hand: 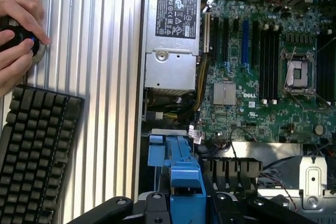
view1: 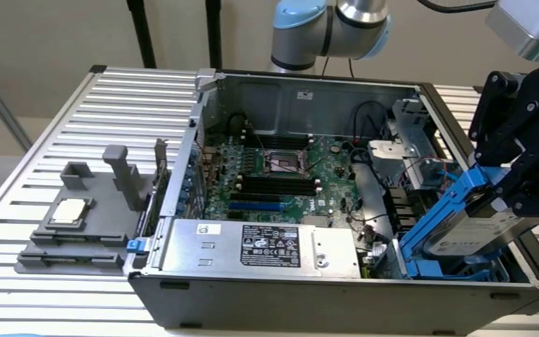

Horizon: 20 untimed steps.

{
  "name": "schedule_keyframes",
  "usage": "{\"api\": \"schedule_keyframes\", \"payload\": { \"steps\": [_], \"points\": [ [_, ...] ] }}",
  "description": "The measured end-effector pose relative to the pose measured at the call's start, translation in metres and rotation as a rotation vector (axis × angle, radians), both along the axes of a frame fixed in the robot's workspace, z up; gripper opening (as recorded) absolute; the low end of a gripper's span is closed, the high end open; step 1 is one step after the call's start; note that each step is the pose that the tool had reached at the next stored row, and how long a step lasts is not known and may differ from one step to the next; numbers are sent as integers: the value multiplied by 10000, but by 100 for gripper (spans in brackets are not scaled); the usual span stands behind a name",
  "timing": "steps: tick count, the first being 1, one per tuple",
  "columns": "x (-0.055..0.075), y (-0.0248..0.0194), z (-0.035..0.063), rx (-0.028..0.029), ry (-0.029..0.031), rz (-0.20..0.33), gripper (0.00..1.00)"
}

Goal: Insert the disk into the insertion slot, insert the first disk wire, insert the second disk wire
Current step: 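Insert the disk into the insertion slot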

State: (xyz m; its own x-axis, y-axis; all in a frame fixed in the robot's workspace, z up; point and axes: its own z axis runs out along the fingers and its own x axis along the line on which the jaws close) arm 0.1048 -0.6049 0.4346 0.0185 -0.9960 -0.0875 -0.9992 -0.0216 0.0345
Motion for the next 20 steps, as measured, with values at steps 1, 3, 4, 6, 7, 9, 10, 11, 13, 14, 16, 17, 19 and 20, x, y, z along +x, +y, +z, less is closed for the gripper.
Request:
{"api": "schedule_keyframes", "payload": {
  "steps": [1,3,4,6,7,9,10,11,13,14,16,17,19,20],
  "points": [
    [0,0,-6,0,0,1,33],
    [0,0,-17,0,0,7,33],
    [0,0,-21,0,0,14,33],
    [0,0,-27,0,0,33,33],
    [0,0,-30,-1,0,43,33],
    [0,0,-40,5,0,64,33],
    [0,0,-44,7,0,75,33],
    [0,0,-50,14,0,85,33],
    [0,0,-59,28,0,111,33],
    [0,0,-64,36,0,126,33],
    [0,0,-73,56,0,155,33],
    [0,0,-78,68,-1,169,33],
    [0,0,-85,85,0,196,33],
    [0,0,-88,96,0,210,33]
  ]
}}
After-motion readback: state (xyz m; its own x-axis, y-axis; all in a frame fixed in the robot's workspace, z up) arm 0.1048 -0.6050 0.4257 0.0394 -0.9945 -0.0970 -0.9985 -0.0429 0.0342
